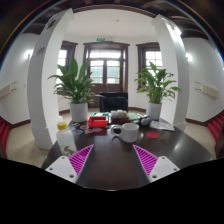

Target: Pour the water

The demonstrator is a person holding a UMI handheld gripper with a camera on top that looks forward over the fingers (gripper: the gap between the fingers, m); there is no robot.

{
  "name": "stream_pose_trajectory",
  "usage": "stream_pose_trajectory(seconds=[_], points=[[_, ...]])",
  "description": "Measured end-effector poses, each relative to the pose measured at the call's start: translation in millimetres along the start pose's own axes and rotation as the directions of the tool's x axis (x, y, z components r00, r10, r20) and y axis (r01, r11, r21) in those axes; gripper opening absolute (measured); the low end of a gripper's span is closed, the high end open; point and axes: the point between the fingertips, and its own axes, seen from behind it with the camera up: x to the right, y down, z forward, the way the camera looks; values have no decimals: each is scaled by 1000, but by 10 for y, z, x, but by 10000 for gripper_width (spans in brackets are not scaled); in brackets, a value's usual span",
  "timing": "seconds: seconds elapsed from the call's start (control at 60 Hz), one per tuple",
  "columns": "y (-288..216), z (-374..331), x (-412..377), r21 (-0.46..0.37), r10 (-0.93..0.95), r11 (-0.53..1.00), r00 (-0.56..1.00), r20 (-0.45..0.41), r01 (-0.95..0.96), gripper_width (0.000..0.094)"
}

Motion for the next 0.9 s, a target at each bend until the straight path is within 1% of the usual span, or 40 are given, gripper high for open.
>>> stream_pose_trajectory(seconds=[0.083, 0.1, 0.2, 0.267, 0.417, 0.517, 0.567, 0.717, 0.817, 0.85, 0.9], points=[[84, -37, -296, -16, 12, 1000, 997, 73, -11, 764], [12, -10, -260, -18, 17, 1000, 996, 85, -16, 762], [73, -49, -558, -40, 42, 999, 986, 164, -35, 773], [28, 3, -677, -32, 25, 999, 980, 199, -19, 772], [-136, 335, -957, 1, -4, 1000, 970, 242, 4, 769], [-284, 568, -1079, 6, 4, 1000, 965, 264, -6, 772], [-356, 686, -1086, 14, -8, 1000, 966, 260, 5, 774], [-327, 1096, -1074, 6, -70, 998, 973, 221, 70, 773], [-288, 1312, -1129, 2, -72, 997, 969, 237, 74, 774], [-258, 1342, -1190, 3, -67, 998, 967, 244, 68, 764], [-269, 1400, -1256, 25, -77, 997, 967, 244, 73, 576]])
